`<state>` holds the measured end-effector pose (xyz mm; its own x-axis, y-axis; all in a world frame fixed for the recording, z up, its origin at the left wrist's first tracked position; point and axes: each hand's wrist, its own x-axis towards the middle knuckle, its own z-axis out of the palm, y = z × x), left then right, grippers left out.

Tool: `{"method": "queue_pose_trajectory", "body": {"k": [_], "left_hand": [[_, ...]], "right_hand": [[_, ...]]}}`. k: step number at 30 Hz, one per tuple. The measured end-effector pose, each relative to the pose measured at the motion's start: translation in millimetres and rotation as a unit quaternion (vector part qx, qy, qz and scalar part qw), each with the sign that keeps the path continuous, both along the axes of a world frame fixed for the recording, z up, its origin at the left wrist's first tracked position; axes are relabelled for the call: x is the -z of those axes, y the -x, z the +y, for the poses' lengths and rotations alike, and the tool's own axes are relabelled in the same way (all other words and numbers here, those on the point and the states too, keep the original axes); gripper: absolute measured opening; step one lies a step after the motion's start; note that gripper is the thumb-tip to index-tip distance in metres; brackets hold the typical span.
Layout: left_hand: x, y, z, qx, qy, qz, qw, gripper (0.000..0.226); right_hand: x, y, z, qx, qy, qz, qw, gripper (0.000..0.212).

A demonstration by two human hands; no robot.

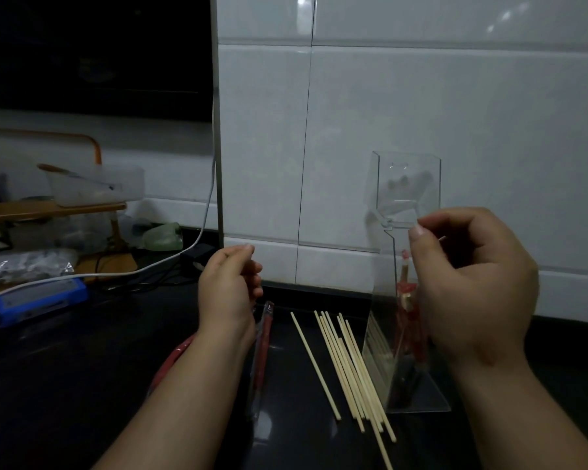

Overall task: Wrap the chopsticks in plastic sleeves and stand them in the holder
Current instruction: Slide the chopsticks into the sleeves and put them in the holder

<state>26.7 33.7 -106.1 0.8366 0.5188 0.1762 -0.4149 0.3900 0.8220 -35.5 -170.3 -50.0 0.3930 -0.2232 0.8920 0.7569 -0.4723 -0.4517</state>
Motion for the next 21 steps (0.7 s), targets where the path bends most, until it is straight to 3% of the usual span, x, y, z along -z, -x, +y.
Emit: {"method": "queue_pose_trajectory", "body": {"k": [3,6,10,17,21], "left_hand": [[1.4,0.0,1.2,-0.009,-0.016,0.012,1.0,0.011],[2.1,-1.7,0.8,-0.021,-0.059,0.035,0.997,0.011],[4.8,-3.6,0.9,-0.029,-0.105,0.077,0.991,0.012],[7.0,-5.3,1.3,-0.047,-0.139,0.088,0.985,0.012],[11.3,-9.3,3.9,-0.075,-0.22,0.108,0.967,0.011]], "right_hand": [[3.7,0.6,2.6,0.054,0.077,-0.093,0.991,0.008],[8.3,2.1,2.0,0.125,0.165,-0.199,0.958,0.011],[18.4,5.0,11.4,0.132,0.24,-0.252,0.928,0.013],[36.8,8.0,37.9,-0.036,0.311,-0.166,0.935,0.013],[50.1,-3.9,49.6,-0.029,0.33,-0.011,0.943,0.01]]}}
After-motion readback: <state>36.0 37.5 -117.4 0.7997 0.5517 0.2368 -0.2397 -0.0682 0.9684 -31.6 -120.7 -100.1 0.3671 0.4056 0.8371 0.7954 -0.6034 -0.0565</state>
